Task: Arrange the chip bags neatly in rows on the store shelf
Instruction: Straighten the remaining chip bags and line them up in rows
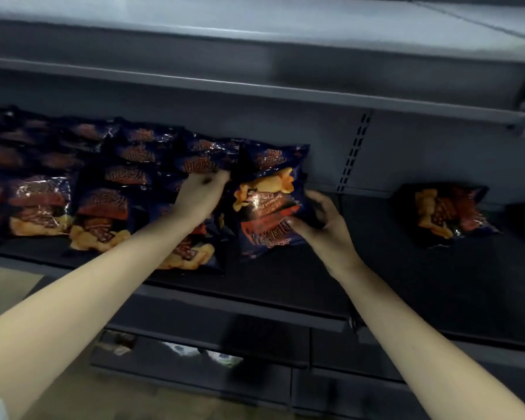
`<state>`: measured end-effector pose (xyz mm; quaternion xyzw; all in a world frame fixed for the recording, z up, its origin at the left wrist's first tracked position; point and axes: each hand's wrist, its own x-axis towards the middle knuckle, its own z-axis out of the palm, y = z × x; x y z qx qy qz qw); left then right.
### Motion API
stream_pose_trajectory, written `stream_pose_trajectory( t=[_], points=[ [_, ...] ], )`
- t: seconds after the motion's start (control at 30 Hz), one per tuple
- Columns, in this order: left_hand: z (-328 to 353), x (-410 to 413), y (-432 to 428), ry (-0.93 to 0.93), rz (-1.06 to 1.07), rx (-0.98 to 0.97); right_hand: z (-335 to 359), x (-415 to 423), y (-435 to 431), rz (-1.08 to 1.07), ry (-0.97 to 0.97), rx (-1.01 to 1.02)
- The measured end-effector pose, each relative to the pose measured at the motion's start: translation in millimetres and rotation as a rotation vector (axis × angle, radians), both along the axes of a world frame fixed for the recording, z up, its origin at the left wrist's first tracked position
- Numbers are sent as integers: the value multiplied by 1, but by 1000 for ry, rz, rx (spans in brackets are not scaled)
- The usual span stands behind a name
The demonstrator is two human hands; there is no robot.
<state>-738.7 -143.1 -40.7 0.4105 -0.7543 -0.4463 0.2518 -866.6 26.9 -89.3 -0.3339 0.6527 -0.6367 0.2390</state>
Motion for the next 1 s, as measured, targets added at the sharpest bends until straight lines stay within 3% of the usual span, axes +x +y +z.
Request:
stream_pose_trajectory(
  t=[0.17,0.3,0.47,0.6,0.77,0.8,0.87,0.93,1.0],
  points=[
    [-5,10,-12,56,-78,-196,15,-14,-2,-163,-20,-7],
    [8,11,-17,202,-267,-312,37,-12,-8,-145,309,70],
    [17,13,-13,55,-685,-375,65,4,-19,-33,597,181],
    [6,6,-2,42,-800,-449,80,25,-25,-78,770,131],
    [-12,-3,9,222,-681,-194,69,29,-20,-330,948,154],
    [-16,-3,8,263,-635,-120,63,25,-15,-416,907,165],
    [-22,1,7,380,-531,17,53,23,-4,-514,619,167],
    [-26,7,10,488,-451,107,43,28,5,-399,278,188],
    [-34,11,15,498,-421,140,30,40,7,-163,67,155]
  ],
)
